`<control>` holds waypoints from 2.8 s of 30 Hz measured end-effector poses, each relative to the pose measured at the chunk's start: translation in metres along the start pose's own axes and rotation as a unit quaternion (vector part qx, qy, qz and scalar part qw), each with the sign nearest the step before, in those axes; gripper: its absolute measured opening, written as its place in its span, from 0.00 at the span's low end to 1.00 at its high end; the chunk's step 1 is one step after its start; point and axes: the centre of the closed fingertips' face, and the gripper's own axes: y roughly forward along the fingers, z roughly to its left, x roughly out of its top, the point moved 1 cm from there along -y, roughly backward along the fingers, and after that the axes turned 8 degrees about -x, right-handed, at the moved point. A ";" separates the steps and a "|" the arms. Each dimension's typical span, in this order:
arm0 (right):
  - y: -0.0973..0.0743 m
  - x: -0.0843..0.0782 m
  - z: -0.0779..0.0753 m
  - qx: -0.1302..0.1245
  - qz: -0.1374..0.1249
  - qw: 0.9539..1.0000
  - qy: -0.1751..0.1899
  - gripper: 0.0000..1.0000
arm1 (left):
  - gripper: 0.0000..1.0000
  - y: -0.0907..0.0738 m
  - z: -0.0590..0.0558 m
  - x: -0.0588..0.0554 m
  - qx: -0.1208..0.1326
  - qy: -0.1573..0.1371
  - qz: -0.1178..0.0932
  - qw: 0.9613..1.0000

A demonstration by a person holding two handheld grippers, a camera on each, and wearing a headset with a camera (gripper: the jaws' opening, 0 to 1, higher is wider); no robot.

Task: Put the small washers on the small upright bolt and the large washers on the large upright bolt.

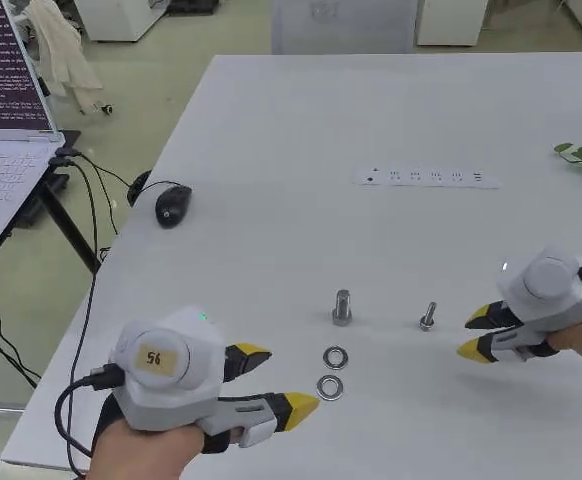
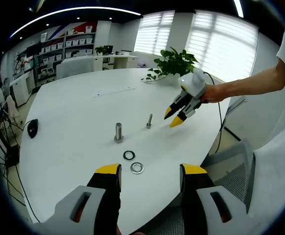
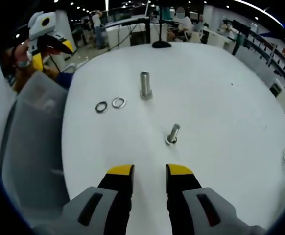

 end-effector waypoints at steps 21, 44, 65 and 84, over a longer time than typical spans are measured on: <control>0.057 0.040 0.068 0.057 -0.015 0.997 -0.042 0.26 | 0.47 -0.007 0.001 -0.013 0.006 -0.012 -0.006 1.000; 0.098 0.092 0.115 0.112 -0.015 0.977 -0.182 0.26 | 0.47 -0.006 0.004 -0.013 0.009 -0.019 -0.009 1.000; 0.107 0.089 0.116 0.127 0.006 0.961 -0.246 0.25 | 0.47 -0.011 0.009 -0.013 0.017 -0.023 -0.008 1.000; 0.095 0.087 0.111 0.116 -0.004 0.970 -0.212 0.22 | 0.47 -0.011 0.010 -0.013 0.018 -0.022 -0.007 1.000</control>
